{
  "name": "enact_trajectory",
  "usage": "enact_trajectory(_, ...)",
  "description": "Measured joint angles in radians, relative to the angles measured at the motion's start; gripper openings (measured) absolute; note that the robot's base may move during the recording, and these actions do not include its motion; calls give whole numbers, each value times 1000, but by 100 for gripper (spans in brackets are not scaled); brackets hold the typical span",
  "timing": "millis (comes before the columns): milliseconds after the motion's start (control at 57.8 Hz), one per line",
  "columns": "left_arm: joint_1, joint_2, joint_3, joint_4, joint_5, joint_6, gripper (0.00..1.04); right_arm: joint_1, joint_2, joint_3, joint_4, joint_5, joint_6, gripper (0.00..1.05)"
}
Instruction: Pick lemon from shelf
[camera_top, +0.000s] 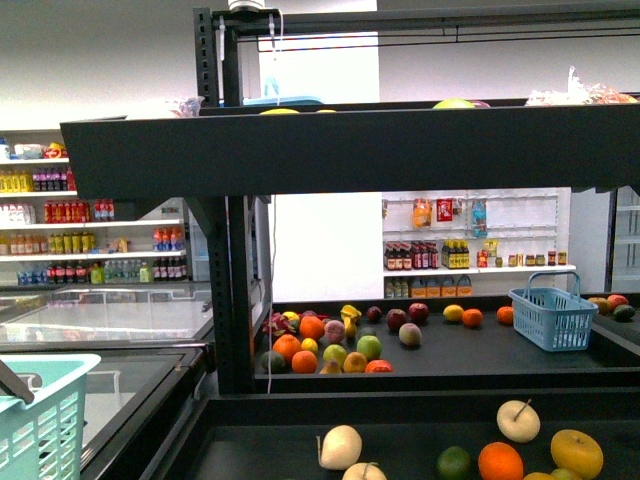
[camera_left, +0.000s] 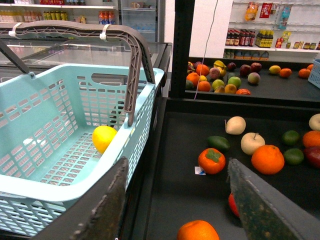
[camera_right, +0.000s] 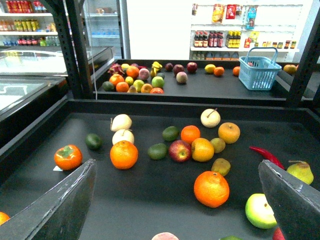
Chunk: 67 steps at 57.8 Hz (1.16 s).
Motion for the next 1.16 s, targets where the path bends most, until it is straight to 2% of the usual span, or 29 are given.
enact_trajectory(138, 0, 0, 0, 0, 0, 1, 98, 0, 0, 0, 0, 0, 0, 97)
enact_trajectory(1159, 0, -1, 0, 0, 0, 2, 97, 0, 0, 0, 0, 0, 0, 97)
